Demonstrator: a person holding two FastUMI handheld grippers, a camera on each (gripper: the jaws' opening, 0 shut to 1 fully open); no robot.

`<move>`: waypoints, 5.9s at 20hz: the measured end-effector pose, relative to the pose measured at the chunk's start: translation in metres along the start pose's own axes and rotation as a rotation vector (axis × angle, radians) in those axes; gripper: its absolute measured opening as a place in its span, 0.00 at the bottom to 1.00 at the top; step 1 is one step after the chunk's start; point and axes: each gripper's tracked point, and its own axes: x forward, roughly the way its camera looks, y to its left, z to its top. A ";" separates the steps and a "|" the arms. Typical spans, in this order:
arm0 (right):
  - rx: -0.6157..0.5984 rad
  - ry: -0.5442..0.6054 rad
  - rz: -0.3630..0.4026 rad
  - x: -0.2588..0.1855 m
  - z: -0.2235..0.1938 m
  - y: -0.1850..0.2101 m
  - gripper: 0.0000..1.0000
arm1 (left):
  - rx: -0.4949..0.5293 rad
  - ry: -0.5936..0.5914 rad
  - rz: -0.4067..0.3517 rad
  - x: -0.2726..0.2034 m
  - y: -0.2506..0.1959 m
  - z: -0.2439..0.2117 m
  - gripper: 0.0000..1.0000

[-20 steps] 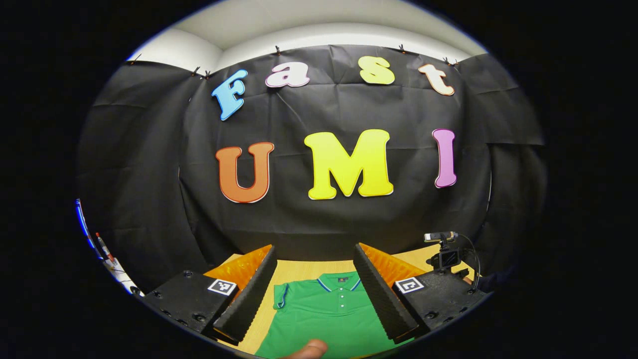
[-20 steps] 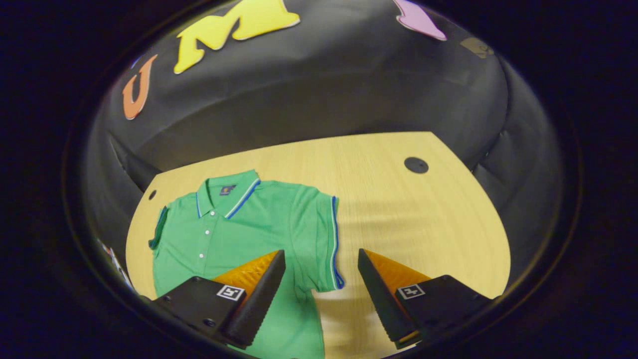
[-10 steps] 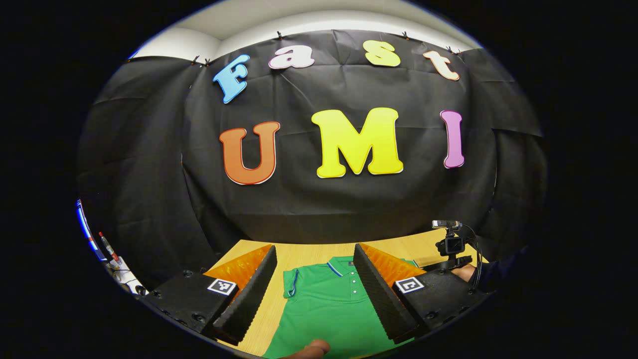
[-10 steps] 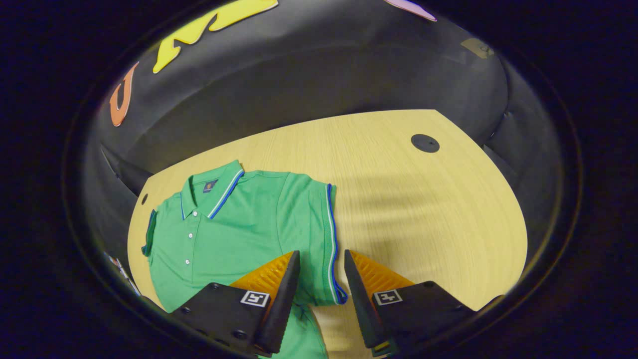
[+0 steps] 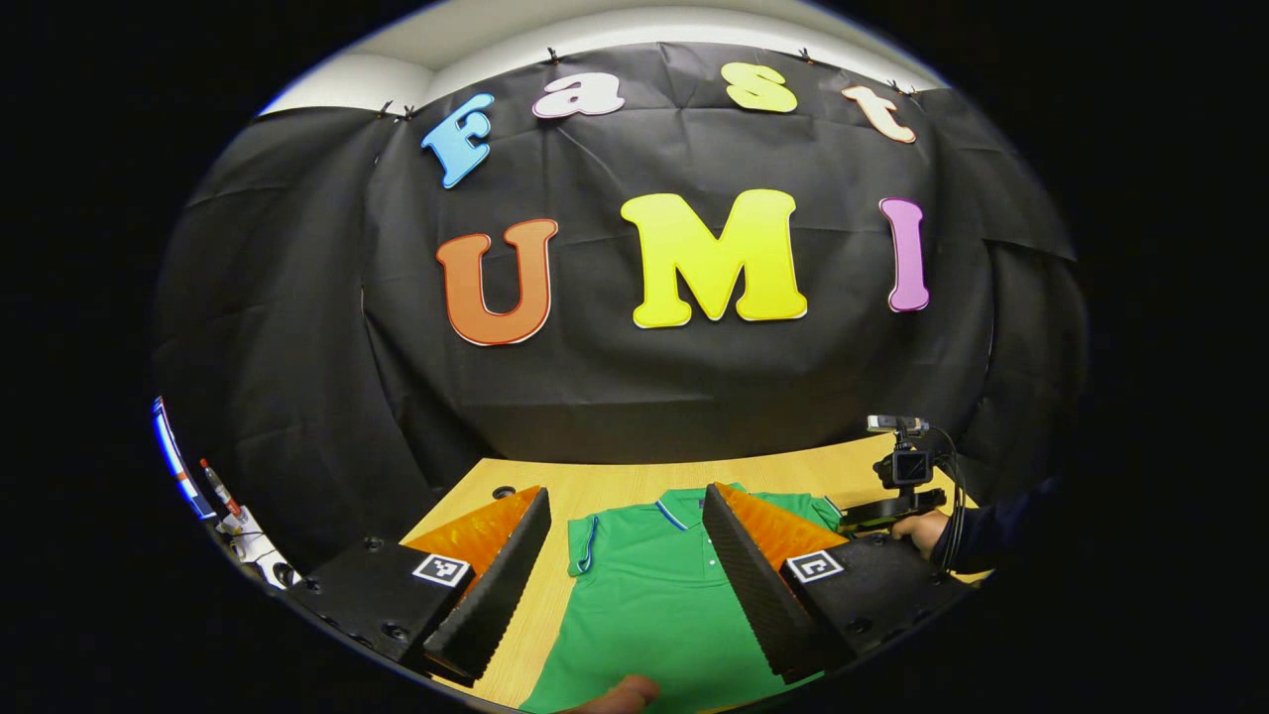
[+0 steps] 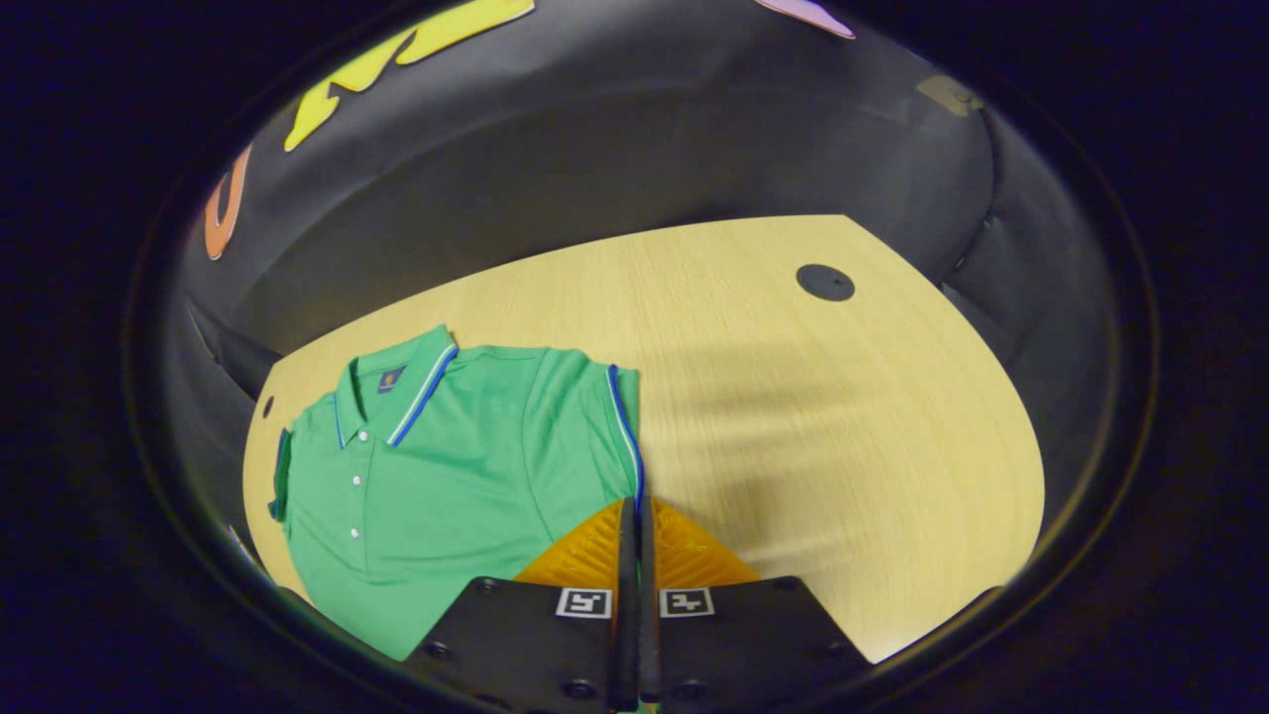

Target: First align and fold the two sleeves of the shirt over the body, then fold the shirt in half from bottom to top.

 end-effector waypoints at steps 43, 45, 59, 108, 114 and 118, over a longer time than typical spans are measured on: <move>-0.355 -0.018 0.221 -0.071 -0.073 0.158 0.47 | -0.085 0.158 0.103 0.012 0.089 -0.072 1.00; -0.352 -0.055 0.235 -0.094 -0.068 0.156 0.69 | -0.084 0.165 0.094 0.024 0.095 -0.077 1.00; -0.358 -0.341 0.156 -0.303 -0.053 0.118 0.93 | -0.115 0.398 -0.057 0.146 0.066 -0.167 1.00; -0.058 -0.425 -0.014 -0.391 -0.026 0.084 0.93 | 0.169 0.642 -0.241 0.271 -0.014 -0.203 0.04; -0.091 -0.409 -0.070 -0.386 -0.040 0.061 0.95 | 0.234 0.688 -0.279 0.263 -0.057 -0.224 0.04; -0.098 -0.386 -0.087 -0.383 -0.050 0.047 0.96 | 0.215 0.762 -0.332 0.254 -0.081 -0.249 0.07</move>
